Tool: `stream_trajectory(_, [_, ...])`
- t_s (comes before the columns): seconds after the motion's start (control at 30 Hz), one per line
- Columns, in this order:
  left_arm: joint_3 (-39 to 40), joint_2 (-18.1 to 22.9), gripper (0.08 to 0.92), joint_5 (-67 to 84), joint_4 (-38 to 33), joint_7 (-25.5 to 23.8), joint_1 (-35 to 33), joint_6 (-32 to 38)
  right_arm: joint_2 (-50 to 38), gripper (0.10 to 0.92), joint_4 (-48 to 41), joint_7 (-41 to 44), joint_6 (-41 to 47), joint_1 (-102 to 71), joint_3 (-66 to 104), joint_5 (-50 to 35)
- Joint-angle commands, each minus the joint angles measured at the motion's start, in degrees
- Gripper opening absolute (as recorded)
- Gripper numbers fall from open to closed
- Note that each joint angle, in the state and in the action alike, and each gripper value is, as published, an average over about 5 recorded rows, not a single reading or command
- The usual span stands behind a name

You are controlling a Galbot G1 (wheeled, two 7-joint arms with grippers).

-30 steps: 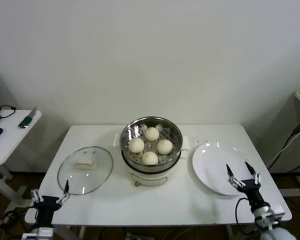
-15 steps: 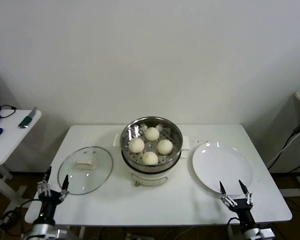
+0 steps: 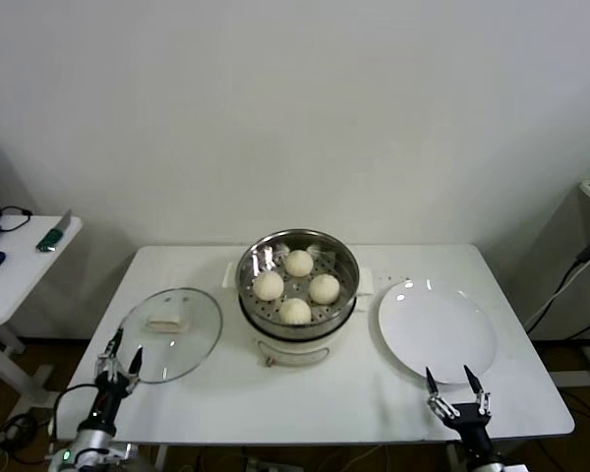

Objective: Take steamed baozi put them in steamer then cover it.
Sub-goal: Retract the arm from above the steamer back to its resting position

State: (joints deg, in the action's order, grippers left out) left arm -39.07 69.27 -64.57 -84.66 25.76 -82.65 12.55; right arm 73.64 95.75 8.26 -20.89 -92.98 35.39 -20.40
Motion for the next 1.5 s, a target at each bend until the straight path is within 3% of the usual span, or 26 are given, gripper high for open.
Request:
stream_trajectory(0.03, [1.55,-0.44,0.823,-4.85,7.94,1.03,7.38,0.6,0.77,0.823,0.81,0.04,-0.38,-0.91,0.12,0.72])
stream_trajectory(0.53, [5.74,-0.54,0.823,-5.13,12.53,0.18,14.15,-0.6,1.14,0.823,2.46,-0.09,0.15,-1.54,0.78,1.12])
stream_trajectory(1.23, [7.21,0.16,0.822,-7.7,17.5,0.58,18.44,-3.91,1.88,0.823,3.38,-0.24,-0.44,-2.56,1.1,1.44])
stream_trajectory(1.33, [7.18,0.13,0.781,-7.7,17.75,0.63,18.67,-4.02,2.03,0.823,3.27,-0.22,-0.48,-2.55,1.05,1.55])
stream_trajectory(1.5, [7.59,0.33,0.636,-7.74,17.66,0.46,18.81,-4.16,2.31,0.823,3.3,-0.18,-0.43,-2.38,0.96,1.85])
